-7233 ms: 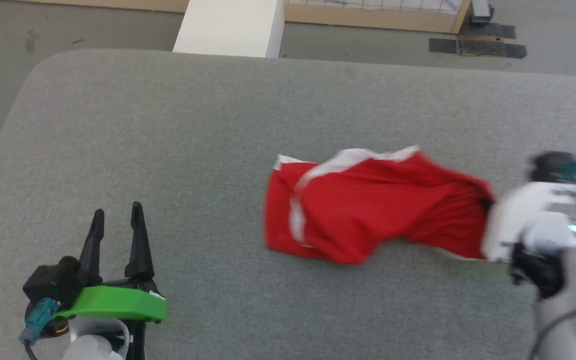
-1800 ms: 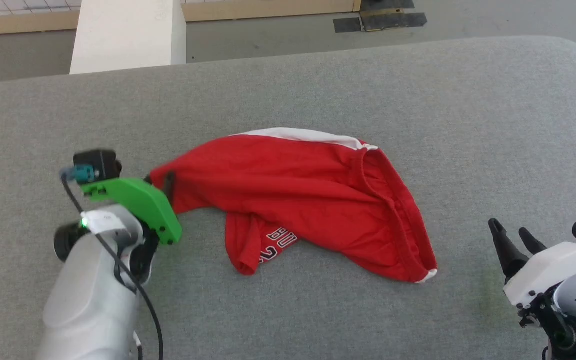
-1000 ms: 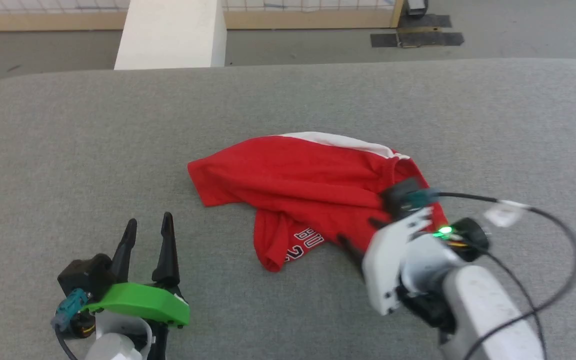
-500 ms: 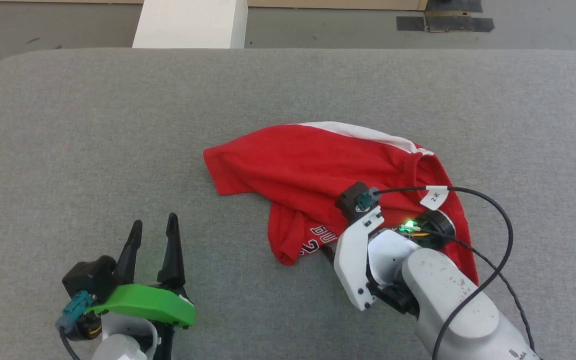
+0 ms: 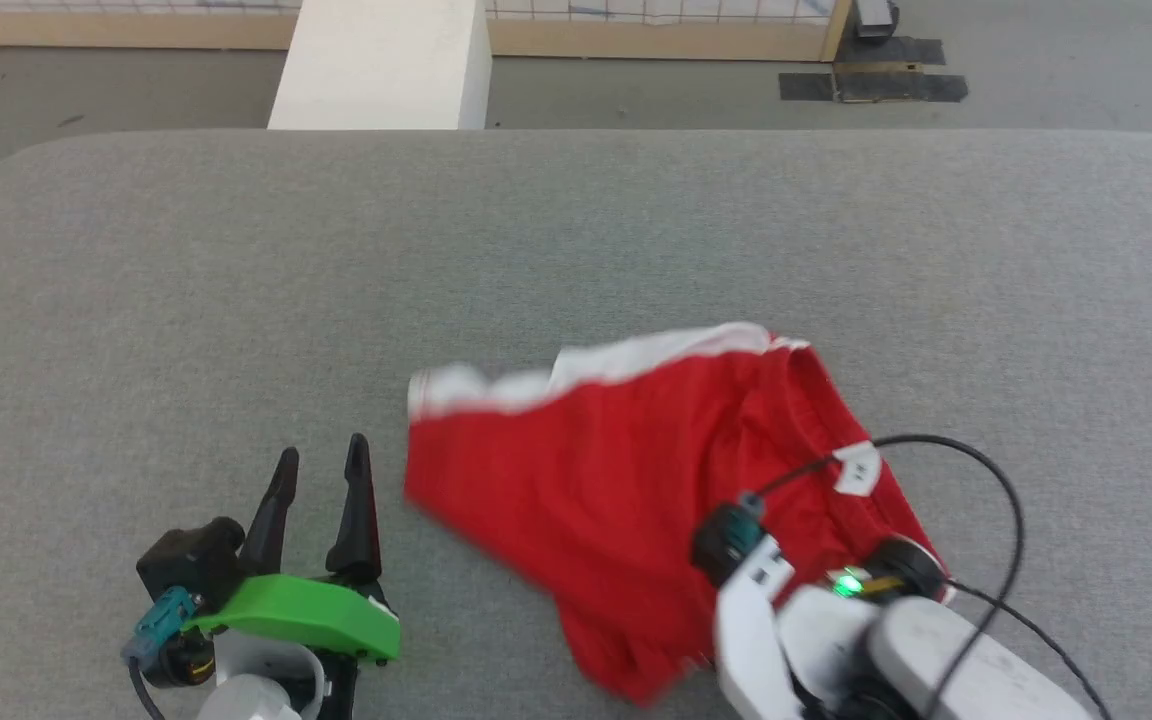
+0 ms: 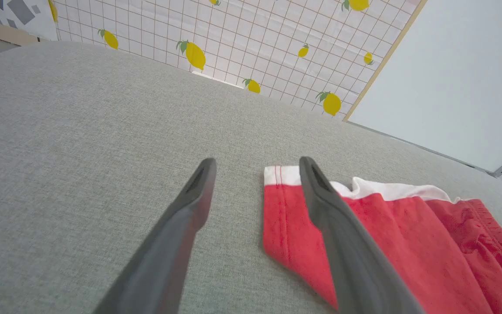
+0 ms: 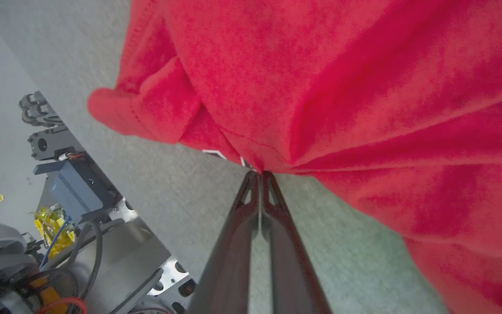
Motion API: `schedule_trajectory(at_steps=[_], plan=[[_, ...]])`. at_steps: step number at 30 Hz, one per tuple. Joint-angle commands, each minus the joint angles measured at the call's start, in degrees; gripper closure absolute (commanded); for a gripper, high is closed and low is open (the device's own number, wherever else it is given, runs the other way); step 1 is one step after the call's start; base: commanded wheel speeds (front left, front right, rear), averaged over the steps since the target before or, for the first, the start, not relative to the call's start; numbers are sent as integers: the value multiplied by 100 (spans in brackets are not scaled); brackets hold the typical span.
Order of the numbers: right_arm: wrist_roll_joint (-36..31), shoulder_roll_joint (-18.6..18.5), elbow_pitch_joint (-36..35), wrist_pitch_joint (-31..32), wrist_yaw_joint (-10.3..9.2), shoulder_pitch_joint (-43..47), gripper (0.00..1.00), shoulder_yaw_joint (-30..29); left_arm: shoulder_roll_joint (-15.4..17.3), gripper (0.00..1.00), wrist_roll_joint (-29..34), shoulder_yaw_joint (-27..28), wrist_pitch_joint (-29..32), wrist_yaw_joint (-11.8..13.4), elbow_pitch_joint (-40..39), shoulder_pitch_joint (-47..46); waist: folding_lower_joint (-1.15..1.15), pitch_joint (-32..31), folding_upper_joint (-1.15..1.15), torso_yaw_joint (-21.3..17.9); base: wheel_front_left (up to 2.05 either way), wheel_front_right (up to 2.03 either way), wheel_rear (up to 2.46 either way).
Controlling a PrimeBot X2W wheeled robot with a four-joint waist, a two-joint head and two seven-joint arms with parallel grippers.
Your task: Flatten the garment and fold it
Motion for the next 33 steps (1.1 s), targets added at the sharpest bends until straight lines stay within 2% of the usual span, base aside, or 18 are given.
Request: schedule_trajectory(at_steps=[1,3,4,5,8,11,15,18,21,24,28,33], plan=[[122,-293,-42,432,-10,389,100,-7,11,0,-94,8,-17,25,-21,100,0,-31,0,-54,0,0,0],[219,-408,-372,727,-10,583,100,-256,20,0,-104,6,4,37,-23,108,0,-30,0,-87,0,0,0],[210,-381,-532,675,-10,650,96,-410,23,0,-109,5,10,41,-24,109,0,-30,0,-98,0,0,0],[198,-308,-700,567,-10,744,0,-607,29,0,-116,2,24,42,-22,107,0,-28,0,-111,0,0,0],[292,46,-996,198,-10,998,0,-1216,42,0,-124,-11,56,51,-12,93,0,-48,0,-123,0,0,0],[390,563,-1352,-350,-10,1276,0,-2075,69,0,-131,-19,111,71,-9,84,0,-99,0,-127,0,0,0],[235,1063,-1804,-1075,-10,1556,0,-3261,121,0,-128,-4,163,123,-32,111,0,-180,0,-139,0,0,0],[85,1267,-2001,-1470,-10,1736,0,-4021,156,0,-142,26,261,204,-37,153,0,-223,0,-172,0,0,0],[-148,1337,-2094,-1799,-10,1854,0,-4709,231,0,-154,-72,693,238,13,43,0,-224,0,-156,0,0,0],[-137,1346,-2065,-1988,-10,1915,0,-5006,351,0,-199,-240,1526,275,161,-248,0,-207,0,-137,0,0,0],[-190,1348,-2024,-2066,-10,1896,0,-5044,552,0,-217,-486,2929,416,368,-798,0,-106,0,-175,0,0,0],[-171,1349,-1968,-2123,-10,1800,0,-4917,643,0,-299,-688,3874,398,706,-1240,0,47,0,-281,0,0,0]])
